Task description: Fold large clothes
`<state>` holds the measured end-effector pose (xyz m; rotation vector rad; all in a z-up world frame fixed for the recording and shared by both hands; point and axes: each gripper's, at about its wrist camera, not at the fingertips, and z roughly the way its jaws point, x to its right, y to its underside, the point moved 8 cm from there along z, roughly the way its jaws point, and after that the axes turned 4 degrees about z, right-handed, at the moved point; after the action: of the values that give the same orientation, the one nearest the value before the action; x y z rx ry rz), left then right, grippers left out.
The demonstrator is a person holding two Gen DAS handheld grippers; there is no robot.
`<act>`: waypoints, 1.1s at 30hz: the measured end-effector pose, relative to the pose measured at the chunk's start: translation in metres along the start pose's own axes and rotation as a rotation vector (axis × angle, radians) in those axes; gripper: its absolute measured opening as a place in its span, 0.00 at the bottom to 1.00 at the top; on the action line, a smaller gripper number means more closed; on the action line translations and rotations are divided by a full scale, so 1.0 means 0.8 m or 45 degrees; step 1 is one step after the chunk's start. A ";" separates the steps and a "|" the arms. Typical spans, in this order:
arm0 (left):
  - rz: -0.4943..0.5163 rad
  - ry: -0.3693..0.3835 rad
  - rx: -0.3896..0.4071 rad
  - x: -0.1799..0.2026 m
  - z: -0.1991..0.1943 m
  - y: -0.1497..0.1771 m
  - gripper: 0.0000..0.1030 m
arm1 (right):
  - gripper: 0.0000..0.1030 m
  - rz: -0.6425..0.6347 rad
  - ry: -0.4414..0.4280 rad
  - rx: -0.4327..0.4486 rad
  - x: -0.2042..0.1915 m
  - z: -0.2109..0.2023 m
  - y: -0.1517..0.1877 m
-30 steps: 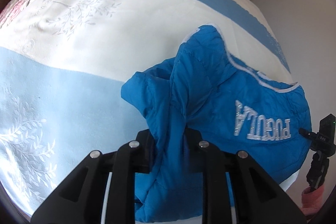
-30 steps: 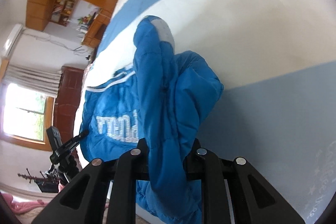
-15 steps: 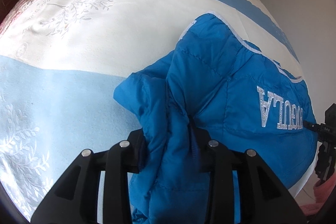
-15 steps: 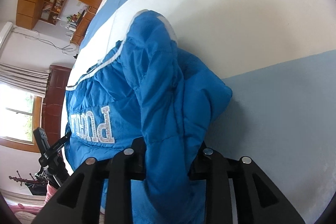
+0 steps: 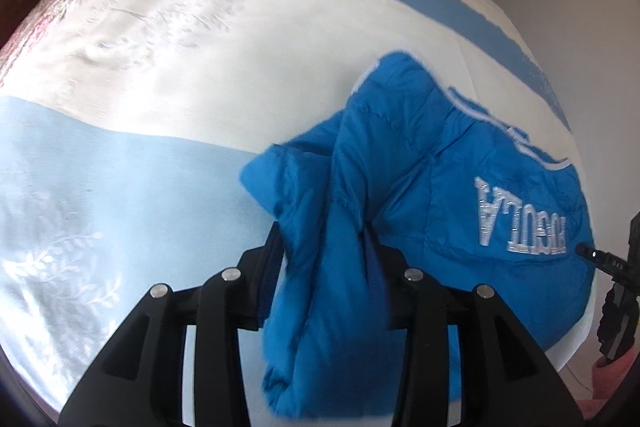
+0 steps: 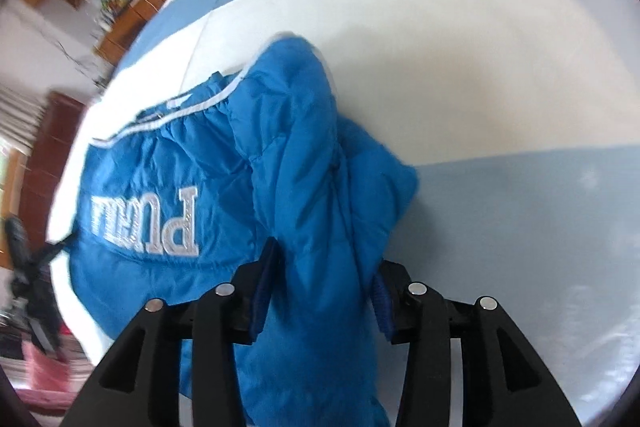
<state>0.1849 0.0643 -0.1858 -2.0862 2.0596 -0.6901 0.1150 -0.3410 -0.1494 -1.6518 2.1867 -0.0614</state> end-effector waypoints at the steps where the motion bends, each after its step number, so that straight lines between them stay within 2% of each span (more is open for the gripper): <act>1: -0.005 -0.013 0.018 -0.002 -0.014 0.000 0.38 | 0.42 -0.025 0.059 0.040 -0.002 -0.013 0.000; 5: 0.076 -0.136 0.092 0.006 -0.055 0.001 0.37 | 0.42 -0.177 0.235 0.224 -0.026 -0.068 0.002; 8: 0.119 -0.117 0.103 0.035 -0.069 0.006 0.37 | 0.42 -0.296 0.182 0.264 -0.066 -0.084 0.012; 12: 0.163 -0.108 0.104 0.076 -0.067 0.016 0.37 | 0.32 -0.369 0.152 0.230 -0.102 -0.071 0.037; 15: 0.179 -0.114 0.107 0.096 -0.059 0.022 0.37 | 0.29 -0.329 0.085 0.184 -0.116 -0.056 0.052; 20: 0.208 -0.129 0.089 0.108 -0.046 0.030 0.37 | 0.26 -0.249 0.082 0.146 -0.107 -0.040 0.063; 33: 0.245 -0.153 0.006 0.114 -0.012 0.050 0.37 | 0.23 -0.162 0.109 0.083 -0.080 0.003 0.071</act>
<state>0.1410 -0.0245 -0.1726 -1.8459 2.1507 -0.5262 0.0780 -0.2633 -0.1488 -1.7795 2.1147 -0.2398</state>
